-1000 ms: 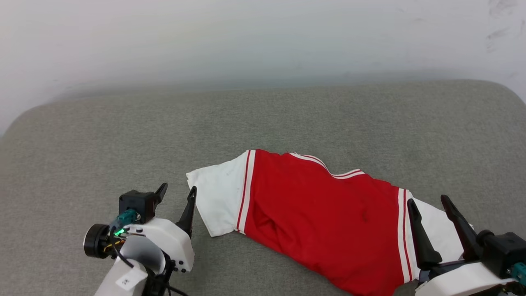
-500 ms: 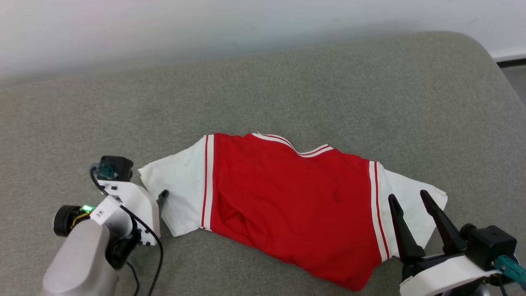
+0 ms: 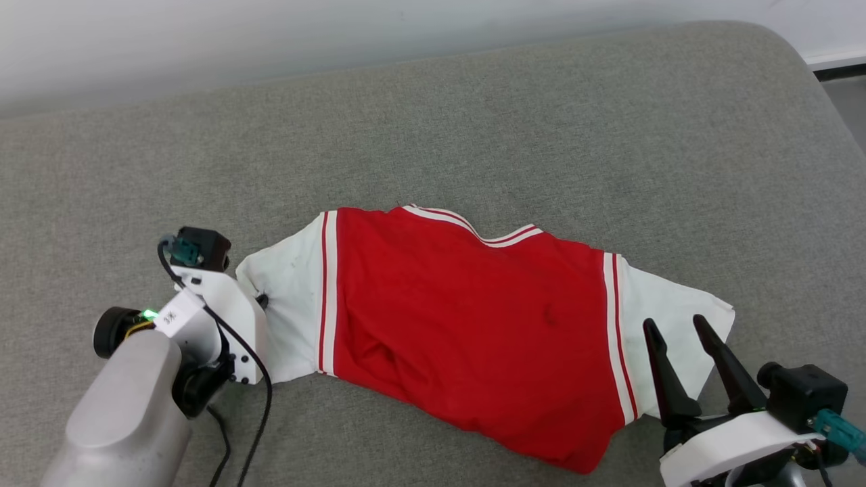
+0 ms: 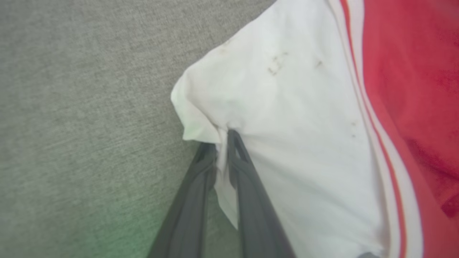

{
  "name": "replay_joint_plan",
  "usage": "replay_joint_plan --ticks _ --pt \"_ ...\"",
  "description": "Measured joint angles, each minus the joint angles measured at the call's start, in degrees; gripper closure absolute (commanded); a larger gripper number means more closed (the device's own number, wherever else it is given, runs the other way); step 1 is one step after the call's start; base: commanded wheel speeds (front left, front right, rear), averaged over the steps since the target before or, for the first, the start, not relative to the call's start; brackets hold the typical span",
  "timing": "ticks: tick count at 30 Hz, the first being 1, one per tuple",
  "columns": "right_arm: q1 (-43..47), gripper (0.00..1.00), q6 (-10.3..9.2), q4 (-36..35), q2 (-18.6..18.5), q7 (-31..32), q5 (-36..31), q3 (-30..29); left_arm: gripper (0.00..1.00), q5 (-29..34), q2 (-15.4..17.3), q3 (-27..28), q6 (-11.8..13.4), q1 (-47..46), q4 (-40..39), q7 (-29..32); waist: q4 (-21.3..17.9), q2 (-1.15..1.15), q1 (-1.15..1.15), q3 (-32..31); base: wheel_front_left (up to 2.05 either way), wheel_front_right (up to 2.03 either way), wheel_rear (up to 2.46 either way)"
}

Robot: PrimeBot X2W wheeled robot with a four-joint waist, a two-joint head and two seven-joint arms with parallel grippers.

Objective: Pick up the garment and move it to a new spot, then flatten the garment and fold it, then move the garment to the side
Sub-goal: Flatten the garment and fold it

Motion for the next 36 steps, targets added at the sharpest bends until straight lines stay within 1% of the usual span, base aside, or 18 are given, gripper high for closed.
replay_joint_plan --ticks 5,10,16,19,22,26,32,35,36 --pt "-0.13 0.00 0.00 1.79 0.00 1.26 1.20 -3.14 1.00 0.09 -0.74 -0.15 -0.22 1.55 1.44 -7.77 0.85 0.00 0.01 -1.20 0.00 0.00 0.00" --pt "-0.14 0.00 0.00 4.49 0.01 4.50 1.91 -8.93 1.00 0.98 -1.99 0.65 1.32 3.82 1.58 -16.57 2.37 0.00 0.01 -2.74 0.00 0.00 0.00" --pt "-1.46 0.00 0.00 9.67 -0.03 13.22 2.71 -17.40 1.00 1.82 -2.81 2.14 3.87 5.87 -1.98 -26.01 4.65 0.00 0.02 -4.31 0.00 0.00 0.00" --pt "-2.80 0.00 -0.01 12.06 -0.36 18.60 2.88 -19.87 1.00 2.14 -3.52 2.44 4.75 7.01 -4.74 -29.28 5.82 0.00 0.02 -4.63 0.00 0.00 0.00" --pt "-4.64 0.00 0.00 13.88 -1.41 23.43 3.09 -20.25 1.00 2.26 -3.90 2.61 5.68 8.31 -7.78 -31.73 6.80 0.00 0.01 -4.64 0.00 0.00 0.00" --pt "-7.94 0.00 0.00 16.45 -3.41 28.24 3.20 -19.98 1.00 2.42 -4.31 2.53 6.61 10.03 -11.54 -33.20 7.95 0.00 0.02 -4.29 0.00 0.00 0.00" --pt "-12.71 0.00 -0.01 22.14 -6.73 33.07 2.85 -16.99 1.00 2.58 -4.28 1.83 7.38 11.81 -16.22 -32.71 9.48 0.00 0.01 -3.55 0.00 0.00 0.00" --pt "-14.09 0.00 -0.02 25.72 -8.10 35.89 3.41 -14.83 1.00 2.64 -4.22 1.38 7.34 11.93 -17.73 -32.66 10.21 0.00 0.01 -3.25 0.00 0.00 0.00" --pt "-14.46 0.02 -0.03 26.74 -8.57 36.87 3.93 -14.22 1.00 2.66 -4.21 1.30 7.28 11.99 -18.22 -32.94 10.42 0.00 0.01 -3.18 0.00 0.00 0.00"
